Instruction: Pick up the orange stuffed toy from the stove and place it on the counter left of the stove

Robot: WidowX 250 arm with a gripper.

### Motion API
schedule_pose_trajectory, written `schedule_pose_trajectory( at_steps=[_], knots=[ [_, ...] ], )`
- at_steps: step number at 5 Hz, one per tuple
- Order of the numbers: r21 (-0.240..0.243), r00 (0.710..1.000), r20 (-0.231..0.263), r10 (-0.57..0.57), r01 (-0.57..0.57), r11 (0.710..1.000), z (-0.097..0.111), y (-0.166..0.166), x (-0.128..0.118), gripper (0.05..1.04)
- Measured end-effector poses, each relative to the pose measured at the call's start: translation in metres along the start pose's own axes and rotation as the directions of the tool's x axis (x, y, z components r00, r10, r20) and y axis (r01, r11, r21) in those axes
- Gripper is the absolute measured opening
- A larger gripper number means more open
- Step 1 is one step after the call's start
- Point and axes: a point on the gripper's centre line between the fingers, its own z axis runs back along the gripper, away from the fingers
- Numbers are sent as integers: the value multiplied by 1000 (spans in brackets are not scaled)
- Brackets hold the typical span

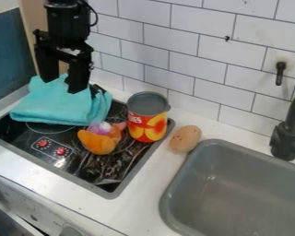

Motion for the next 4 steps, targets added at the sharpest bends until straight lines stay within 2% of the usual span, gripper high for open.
schedule_pose_trajectory(
  at_steps=[1,2,4],
  knots=[
    [-47,999,31,16,-14,999,0,-7,5,1001],
    [-103,999,2,34,-33,994,-12,-14,9,1001],
    [-122,999,-47,-3,-3,993,-28,-37,2,1001]
  ],
)
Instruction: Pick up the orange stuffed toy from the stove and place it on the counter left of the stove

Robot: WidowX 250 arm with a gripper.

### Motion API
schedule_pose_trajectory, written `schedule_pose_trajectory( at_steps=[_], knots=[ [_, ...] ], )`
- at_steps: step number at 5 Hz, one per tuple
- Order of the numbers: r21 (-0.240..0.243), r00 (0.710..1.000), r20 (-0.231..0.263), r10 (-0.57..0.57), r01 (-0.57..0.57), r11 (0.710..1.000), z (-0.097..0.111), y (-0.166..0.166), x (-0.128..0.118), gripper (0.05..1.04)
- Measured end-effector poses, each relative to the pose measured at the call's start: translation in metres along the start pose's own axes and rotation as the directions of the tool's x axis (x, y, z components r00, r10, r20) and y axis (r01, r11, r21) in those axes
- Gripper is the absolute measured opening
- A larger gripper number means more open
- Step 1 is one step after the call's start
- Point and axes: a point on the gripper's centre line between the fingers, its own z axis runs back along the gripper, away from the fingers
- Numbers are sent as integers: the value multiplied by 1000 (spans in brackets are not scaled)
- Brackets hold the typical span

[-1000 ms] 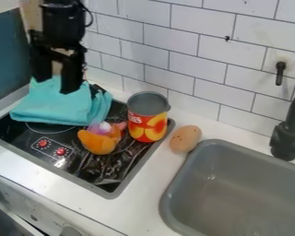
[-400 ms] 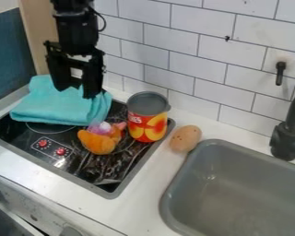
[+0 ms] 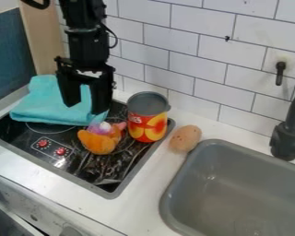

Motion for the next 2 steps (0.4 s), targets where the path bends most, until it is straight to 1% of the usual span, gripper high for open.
schedule_pose_trajectory(
  at_steps=[1,2],
  knots=[
    [-18,1000,7,-11,11,1000,-6,-3,1,1001],
    [-37,1000,-3,-25,24,999,-19,-4,6,1001]
  ],
)
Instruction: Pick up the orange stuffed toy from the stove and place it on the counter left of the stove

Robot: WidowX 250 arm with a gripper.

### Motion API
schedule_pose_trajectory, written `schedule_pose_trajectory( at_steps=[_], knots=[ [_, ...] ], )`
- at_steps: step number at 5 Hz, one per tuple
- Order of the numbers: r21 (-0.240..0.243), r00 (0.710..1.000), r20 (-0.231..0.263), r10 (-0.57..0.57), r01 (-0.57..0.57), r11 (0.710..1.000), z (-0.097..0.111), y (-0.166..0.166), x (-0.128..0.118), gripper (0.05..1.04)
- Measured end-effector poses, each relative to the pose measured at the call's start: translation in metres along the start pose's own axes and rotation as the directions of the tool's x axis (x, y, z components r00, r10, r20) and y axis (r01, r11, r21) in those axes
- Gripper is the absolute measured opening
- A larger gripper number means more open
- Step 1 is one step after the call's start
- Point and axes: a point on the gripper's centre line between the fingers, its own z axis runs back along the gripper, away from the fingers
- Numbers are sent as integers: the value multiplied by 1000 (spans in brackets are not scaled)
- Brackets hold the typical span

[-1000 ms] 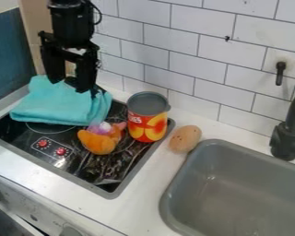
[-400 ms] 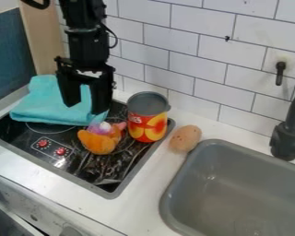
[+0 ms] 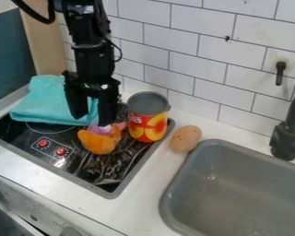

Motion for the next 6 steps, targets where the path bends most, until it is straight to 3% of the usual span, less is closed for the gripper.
schedule_pose_trajectory(
  at_steps=[1,3,4,5,6],
  knots=[
    [10,1000,-25,15,-15,1000,-14,5,3,1001],
    [-38,998,-66,8,-10,999,-40,1,2,950],
    [-49,997,-79,16,-20,999,-47,-1,-2,707],
    [-47,997,-80,16,-19,999,-49,-4,-4,572],
    [-7,996,-84,28,-28,1000,-40,-3,-19,508]
  ],
)
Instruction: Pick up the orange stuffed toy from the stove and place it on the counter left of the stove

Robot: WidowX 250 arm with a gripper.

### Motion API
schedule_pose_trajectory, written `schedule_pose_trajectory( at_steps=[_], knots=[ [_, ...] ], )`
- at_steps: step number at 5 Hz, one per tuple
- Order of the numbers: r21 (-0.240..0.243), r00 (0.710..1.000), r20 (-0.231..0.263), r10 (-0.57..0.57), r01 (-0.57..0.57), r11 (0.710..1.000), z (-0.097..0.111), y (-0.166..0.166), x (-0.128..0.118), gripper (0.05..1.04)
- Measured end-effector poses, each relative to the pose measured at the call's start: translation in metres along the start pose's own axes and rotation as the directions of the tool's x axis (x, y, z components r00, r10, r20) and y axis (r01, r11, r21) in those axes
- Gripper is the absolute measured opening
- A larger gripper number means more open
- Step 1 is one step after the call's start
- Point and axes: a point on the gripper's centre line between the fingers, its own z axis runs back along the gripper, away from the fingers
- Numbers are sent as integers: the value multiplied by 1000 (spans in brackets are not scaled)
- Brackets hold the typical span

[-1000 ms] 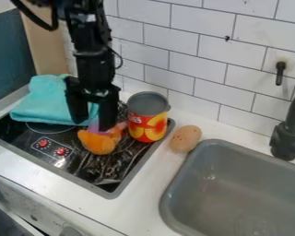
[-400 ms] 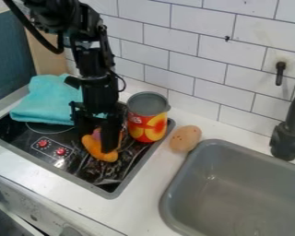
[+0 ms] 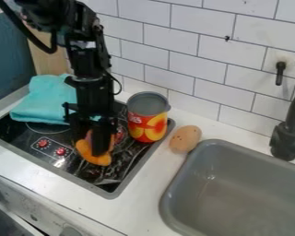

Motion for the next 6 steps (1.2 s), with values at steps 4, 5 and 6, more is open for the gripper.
schedule_pose_trajectory(
  at_steps=[4,5,6],
  knots=[
    [107,988,-47,149,-144,984,39,55,-95,455],
    [121,978,-9,210,-207,971,40,95,-99,455],
    [179,973,8,233,-230,957,40,121,-100,455]
  ],
)
